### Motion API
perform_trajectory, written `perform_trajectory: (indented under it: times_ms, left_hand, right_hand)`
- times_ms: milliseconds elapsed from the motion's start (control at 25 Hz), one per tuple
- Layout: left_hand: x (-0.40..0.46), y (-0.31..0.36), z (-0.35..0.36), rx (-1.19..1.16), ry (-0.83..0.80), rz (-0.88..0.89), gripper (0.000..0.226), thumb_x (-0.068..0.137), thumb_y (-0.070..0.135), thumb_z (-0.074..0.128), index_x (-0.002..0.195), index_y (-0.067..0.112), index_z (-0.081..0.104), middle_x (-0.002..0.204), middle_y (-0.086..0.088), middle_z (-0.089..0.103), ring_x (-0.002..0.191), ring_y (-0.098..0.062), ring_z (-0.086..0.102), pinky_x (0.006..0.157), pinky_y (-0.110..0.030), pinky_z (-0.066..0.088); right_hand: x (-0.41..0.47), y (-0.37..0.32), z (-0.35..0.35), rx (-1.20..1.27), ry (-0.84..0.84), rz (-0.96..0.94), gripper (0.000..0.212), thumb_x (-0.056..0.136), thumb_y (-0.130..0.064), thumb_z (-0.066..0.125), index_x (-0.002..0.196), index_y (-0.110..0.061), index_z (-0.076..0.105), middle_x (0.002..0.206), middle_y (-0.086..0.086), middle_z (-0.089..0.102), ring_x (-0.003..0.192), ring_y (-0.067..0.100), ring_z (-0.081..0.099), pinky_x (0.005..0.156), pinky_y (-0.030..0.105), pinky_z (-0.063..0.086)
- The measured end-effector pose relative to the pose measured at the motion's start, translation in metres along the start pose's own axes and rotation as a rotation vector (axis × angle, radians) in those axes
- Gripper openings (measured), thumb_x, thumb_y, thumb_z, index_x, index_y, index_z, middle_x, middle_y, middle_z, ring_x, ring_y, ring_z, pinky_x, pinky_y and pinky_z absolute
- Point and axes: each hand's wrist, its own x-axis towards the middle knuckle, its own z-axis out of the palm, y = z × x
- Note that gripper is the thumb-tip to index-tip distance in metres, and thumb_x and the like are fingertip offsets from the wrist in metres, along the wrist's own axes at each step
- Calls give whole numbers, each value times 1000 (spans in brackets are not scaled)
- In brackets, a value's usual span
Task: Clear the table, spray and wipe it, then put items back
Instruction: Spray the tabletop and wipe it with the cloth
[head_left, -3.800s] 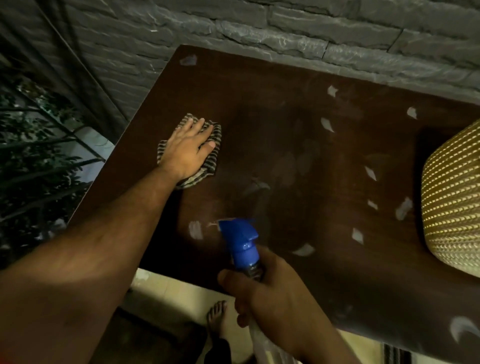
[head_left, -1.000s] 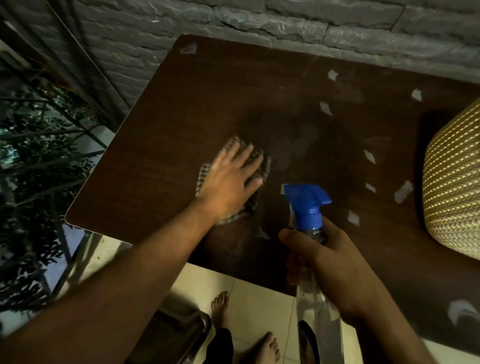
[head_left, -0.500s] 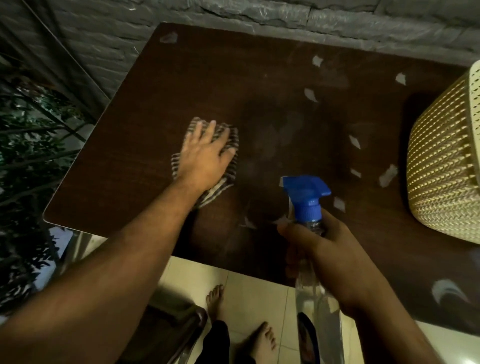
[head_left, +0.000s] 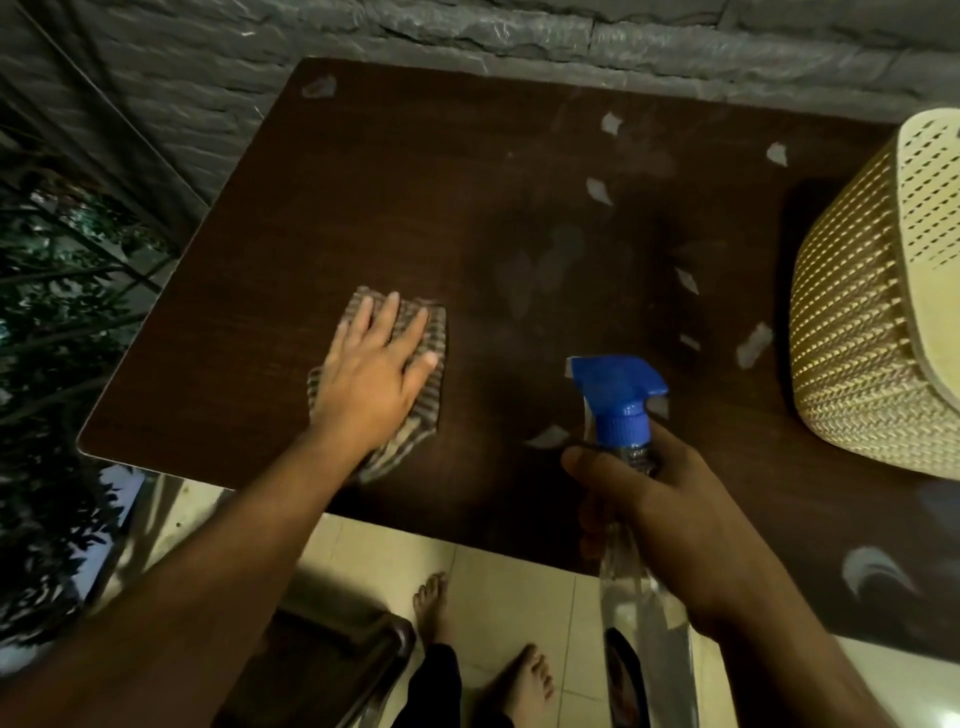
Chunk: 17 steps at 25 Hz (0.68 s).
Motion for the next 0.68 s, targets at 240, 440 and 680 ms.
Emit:
perform_trajectory:
  times_ms: [240, 440, 680]
  left_hand:
    - [34, 46, 7, 32, -39, 57, 60, 97, 55, 25, 151, 30, 23, 162, -4, 11, 149, -28, 1, 119, -45, 5]
    - [-58, -2, 3, 4, -97, 332, 60, 95, 57, 26, 149, 33, 26, 160, 2, 17, 149, -18, 5, 120, -39, 6]
    - [120, -29, -9, 15, 21, -64, 59, 97, 54, 31, 149, 26, 31, 160, -7, 21, 148, -30, 11, 119, -46, 11]
  right_hand:
    - [6, -10, 13, -4, -27, -6, 21, 83, -25, 66, 102, -22, 59, 69, 4, 64, 57, 18, 61, 55, 25, 55]
    - [22, -23, 24, 19, -16, 33, 19, 83, -23, 67, 101, -24, 59, 69, 1, 63, 58, 15, 60, 57, 29, 56]
    - [40, -49, 34, -21, 35, 102, 20, 82, -24, 67, 101, -24, 60, 77, 13, 69, 59, 20, 63, 56, 30, 55]
